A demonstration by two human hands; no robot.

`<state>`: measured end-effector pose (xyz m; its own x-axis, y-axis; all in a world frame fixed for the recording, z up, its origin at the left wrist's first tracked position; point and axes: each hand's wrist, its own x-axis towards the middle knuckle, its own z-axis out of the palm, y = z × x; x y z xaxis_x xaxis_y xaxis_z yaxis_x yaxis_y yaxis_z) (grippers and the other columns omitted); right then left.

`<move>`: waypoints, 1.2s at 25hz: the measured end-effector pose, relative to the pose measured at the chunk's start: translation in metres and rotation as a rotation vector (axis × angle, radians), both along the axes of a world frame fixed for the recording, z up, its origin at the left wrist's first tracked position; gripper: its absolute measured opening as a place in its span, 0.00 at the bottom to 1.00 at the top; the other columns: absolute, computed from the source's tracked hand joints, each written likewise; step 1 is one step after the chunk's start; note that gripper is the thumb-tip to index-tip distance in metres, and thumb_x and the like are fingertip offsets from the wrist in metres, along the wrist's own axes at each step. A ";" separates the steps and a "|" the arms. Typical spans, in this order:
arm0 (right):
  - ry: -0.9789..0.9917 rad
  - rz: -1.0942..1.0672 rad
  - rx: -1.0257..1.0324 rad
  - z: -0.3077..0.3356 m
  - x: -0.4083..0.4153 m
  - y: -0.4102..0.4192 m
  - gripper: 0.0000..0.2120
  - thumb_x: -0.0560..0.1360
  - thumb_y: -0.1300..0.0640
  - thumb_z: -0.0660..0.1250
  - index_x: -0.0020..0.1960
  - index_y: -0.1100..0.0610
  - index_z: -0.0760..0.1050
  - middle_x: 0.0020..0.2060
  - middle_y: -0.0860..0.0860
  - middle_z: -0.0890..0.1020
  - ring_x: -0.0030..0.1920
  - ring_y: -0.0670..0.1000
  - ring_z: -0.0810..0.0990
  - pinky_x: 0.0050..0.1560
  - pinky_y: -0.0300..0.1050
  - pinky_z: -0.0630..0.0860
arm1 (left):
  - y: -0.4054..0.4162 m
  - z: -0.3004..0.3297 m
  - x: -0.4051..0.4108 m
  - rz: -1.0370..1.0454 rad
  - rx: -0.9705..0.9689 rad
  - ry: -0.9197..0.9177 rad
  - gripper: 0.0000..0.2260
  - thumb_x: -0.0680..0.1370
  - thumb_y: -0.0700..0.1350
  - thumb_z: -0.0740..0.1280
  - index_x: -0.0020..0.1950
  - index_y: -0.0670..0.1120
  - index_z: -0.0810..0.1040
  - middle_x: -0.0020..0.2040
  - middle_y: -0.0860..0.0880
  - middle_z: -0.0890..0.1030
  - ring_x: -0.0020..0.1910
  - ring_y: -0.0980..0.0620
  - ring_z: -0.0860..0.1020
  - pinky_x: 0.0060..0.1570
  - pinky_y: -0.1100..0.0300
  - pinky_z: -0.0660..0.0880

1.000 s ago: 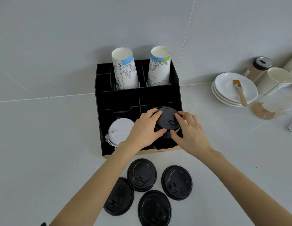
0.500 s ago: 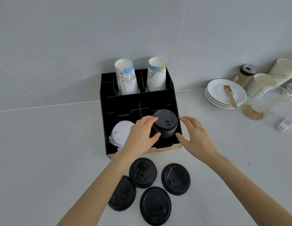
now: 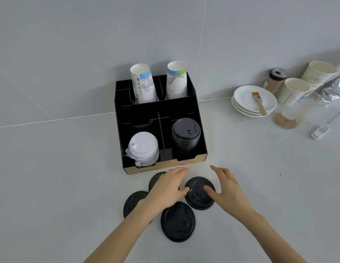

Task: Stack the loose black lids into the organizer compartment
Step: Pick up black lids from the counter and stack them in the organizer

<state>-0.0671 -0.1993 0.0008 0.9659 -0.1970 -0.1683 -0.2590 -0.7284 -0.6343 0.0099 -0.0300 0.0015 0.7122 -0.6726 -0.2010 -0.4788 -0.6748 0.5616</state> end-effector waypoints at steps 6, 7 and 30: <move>0.073 -0.028 0.042 -0.028 -0.028 0.016 0.34 0.69 0.50 0.68 0.69 0.51 0.55 0.64 0.53 0.65 0.64 0.53 0.64 0.65 0.47 0.64 | 0.000 -0.018 -0.017 -0.077 0.139 0.002 0.27 0.76 0.48 0.61 0.71 0.49 0.54 0.74 0.50 0.58 0.71 0.50 0.56 0.69 0.51 0.56; 0.072 -0.027 0.040 -0.029 -0.030 0.016 0.34 0.69 0.50 0.68 0.69 0.51 0.55 0.64 0.52 0.65 0.64 0.53 0.64 0.65 0.46 0.64 | 0.000 -0.019 -0.017 -0.086 0.149 -0.003 0.27 0.76 0.48 0.61 0.71 0.49 0.54 0.74 0.50 0.58 0.71 0.50 0.56 0.69 0.52 0.55; -0.022 0.254 0.186 0.015 -0.006 -0.015 0.28 0.69 0.55 0.70 0.62 0.37 0.61 0.58 0.36 0.71 0.54 0.40 0.72 0.52 0.19 0.63 | 0.022 0.006 -0.007 -0.057 -0.149 0.087 0.29 0.73 0.51 0.65 0.70 0.53 0.56 0.73 0.54 0.60 0.70 0.58 0.56 0.64 0.67 0.51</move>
<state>-0.0726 -0.2141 0.0157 0.9840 0.0837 -0.1573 -0.0681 -0.6392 -0.7660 0.0030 -0.0081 0.0074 0.6565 -0.7382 -0.1552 -0.4588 -0.5541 0.6946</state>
